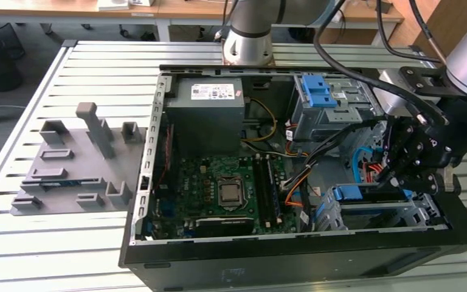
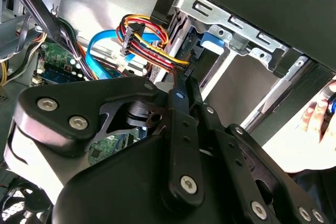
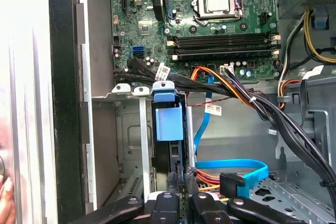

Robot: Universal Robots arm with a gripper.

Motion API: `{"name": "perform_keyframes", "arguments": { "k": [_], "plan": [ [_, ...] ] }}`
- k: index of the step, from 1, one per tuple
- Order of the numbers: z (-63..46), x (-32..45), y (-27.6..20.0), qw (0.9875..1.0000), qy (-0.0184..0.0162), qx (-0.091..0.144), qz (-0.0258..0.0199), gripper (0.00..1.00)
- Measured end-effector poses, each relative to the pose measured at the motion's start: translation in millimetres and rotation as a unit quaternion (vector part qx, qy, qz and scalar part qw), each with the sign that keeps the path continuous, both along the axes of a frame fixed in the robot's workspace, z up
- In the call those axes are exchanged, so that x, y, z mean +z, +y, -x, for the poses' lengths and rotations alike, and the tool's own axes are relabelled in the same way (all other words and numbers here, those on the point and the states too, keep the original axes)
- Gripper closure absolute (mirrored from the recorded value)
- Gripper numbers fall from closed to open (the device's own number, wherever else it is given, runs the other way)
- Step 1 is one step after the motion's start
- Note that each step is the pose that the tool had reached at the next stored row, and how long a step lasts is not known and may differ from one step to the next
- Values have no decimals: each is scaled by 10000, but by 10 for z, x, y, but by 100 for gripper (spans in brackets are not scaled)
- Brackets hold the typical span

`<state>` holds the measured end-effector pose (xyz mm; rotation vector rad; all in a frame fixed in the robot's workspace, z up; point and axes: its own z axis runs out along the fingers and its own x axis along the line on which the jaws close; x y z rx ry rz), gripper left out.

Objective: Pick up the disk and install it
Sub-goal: 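Insert the first disk wire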

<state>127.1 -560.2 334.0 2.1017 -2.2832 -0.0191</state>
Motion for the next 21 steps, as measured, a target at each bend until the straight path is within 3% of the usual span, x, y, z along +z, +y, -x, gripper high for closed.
{"name": "perform_keyframes", "arguments": {
  "k": [13, 21],
  "plan": [
    [-21, -2, 0, 10000, 19, -1, -5, 84],
    [-21, -23, 0, 10000, 61, -1, -7, 84]
  ]
}}
